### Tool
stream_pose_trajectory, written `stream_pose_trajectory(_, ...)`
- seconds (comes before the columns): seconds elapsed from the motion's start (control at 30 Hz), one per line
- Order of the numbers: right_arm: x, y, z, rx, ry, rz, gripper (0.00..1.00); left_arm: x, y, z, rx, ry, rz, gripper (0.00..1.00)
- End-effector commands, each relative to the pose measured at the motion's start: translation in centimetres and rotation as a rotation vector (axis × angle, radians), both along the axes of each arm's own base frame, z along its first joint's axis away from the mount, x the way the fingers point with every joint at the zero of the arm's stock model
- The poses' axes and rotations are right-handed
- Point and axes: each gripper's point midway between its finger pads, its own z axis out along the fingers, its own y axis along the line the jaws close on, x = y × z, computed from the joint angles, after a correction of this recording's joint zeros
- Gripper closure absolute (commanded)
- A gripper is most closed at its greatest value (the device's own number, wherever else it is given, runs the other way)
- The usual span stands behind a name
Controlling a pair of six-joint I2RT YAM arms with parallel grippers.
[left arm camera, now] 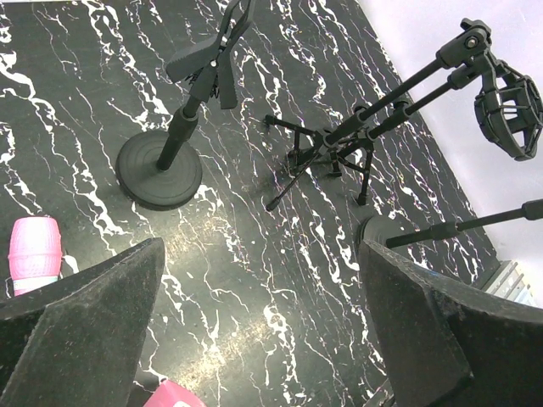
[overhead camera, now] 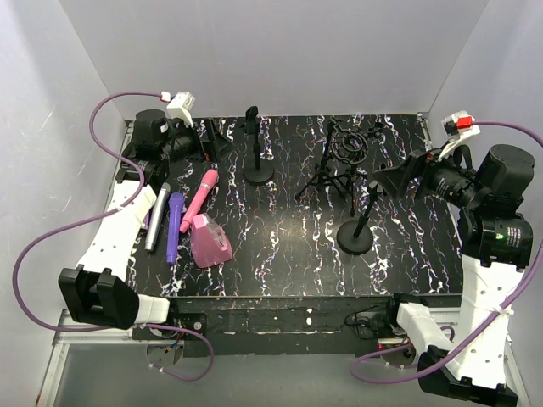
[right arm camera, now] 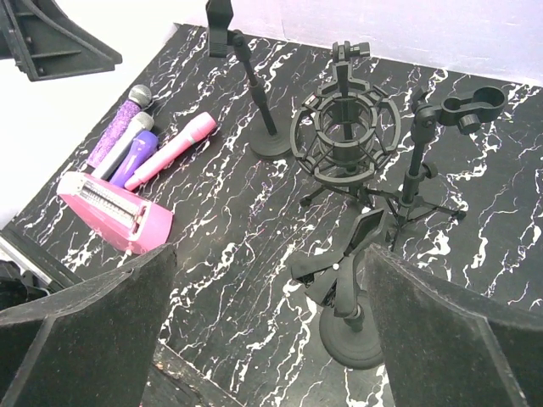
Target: Attach the microphones to the stand
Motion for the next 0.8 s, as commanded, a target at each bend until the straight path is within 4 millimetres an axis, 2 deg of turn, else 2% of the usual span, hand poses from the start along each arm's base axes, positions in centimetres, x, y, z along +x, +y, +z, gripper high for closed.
stream_pose_trajectory(0.0,0.5,0.0,1.1,0.013,-0.045,-0.002,0.02,-0.9,0.3,3.0,0.014,-0.093,-0.003,0.02)
stream_pose_trajectory(0.17,-0.4,0.5,0.6,-0.057,-0.083,0.084,0.02,-0.9,-0.1,3.0,0.015,-0.103,-0.038,0.02)
stream_pose_trajectory(0.33,-2.9,2.4,-0.5,-0.127,-0.138,0.325,0.02,0.3,-0.6,3.8,0.008,-0.146,-0.064,0.02)
stream_pose_trajectory(0.47,-4.4,3.5,-0.3,-0.126,-0.184,0.45,0.02,2.5,-1.6,4.3,-0.002,-0.15,-0.11,0.02)
stream_pose_trajectory(0.6,-4.1,3.5,-0.1,-0.142,-0.202,0.464,0.02,4.7,-3.0,4.9,0.006,-0.165,-0.13,0.02)
stream_pose_trajectory(0.77,-3.8,3.9,0.4,-0.106,-0.205,0.497,0.02,7.6,-5.9,3.7,0.129,-0.184,-0.158,0.02)
